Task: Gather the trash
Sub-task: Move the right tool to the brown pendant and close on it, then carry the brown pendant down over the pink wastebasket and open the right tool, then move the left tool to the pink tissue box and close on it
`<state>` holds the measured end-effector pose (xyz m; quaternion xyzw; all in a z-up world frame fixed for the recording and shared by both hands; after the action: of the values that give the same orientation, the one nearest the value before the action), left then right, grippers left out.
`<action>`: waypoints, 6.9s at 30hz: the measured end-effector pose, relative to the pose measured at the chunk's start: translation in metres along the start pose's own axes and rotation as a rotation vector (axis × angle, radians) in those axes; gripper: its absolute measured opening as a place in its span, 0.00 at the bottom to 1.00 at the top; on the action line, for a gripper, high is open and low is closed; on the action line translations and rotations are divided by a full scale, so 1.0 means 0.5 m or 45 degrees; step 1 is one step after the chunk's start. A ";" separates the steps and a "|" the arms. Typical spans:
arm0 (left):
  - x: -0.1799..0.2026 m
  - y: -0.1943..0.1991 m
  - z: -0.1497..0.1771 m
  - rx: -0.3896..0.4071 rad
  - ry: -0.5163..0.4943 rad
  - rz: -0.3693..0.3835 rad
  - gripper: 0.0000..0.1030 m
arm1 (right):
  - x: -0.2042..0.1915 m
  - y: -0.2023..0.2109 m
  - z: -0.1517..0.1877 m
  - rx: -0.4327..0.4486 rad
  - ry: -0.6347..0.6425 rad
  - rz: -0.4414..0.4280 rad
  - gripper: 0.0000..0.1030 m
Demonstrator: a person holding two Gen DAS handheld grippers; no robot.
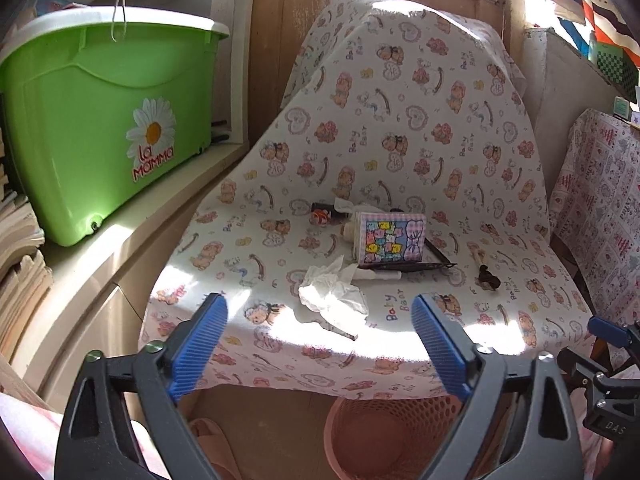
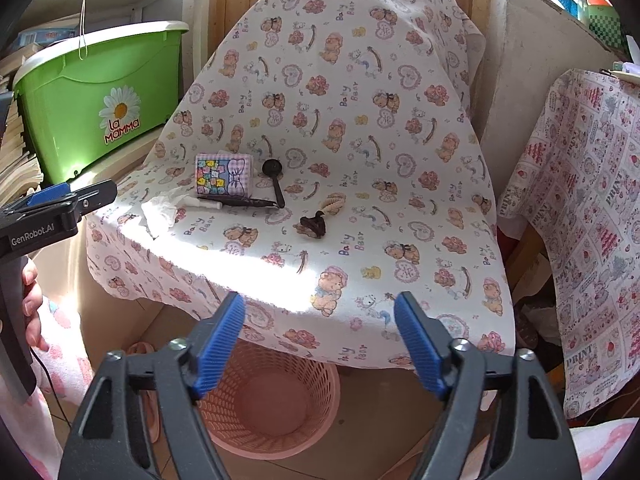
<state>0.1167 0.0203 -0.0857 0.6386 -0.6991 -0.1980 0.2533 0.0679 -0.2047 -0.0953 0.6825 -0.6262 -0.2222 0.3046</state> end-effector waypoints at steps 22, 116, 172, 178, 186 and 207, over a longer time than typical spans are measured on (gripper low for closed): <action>0.036 -0.158 0.032 -0.281 -0.051 0.120 0.01 | 0.058 -0.081 -0.036 -0.093 -0.143 -0.005 0.46; 0.093 -0.183 0.349 -1.035 -0.108 0.128 0.60 | -0.090 -0.249 0.250 -0.789 -0.330 -0.301 0.28; 0.021 -0.174 -0.059 -0.349 -0.153 0.104 0.90 | 0.027 -0.147 -0.168 -0.061 0.003 -0.010 0.77; 0.037 -0.210 -0.107 -0.275 -0.091 0.169 0.85 | 0.027 -0.175 -0.166 -0.101 -0.067 -0.047 0.79; 0.084 -0.247 -0.127 -0.310 -0.072 0.327 0.80 | 0.052 -0.180 -0.148 -0.106 -0.111 -0.013 0.79; 0.105 -0.225 -0.131 -0.241 -0.067 0.449 0.25 | 0.003 -0.205 -0.135 -0.104 -0.019 -0.010 0.79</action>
<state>0.2427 -0.0405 -0.0960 0.4743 -0.7848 -0.2320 0.3245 0.1879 -0.1936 -0.1179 0.6703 -0.6160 -0.2540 0.3267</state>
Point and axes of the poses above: each gripper's, at about its wrist camera, not at the fingertips, and y roughly against the way its jaws point, x to its right, z to its underside, the point moved 9 cm from there along -y, roughly the way its jaws point, and after that the axes turned 2 degrees about z, right-handed, at the moved point
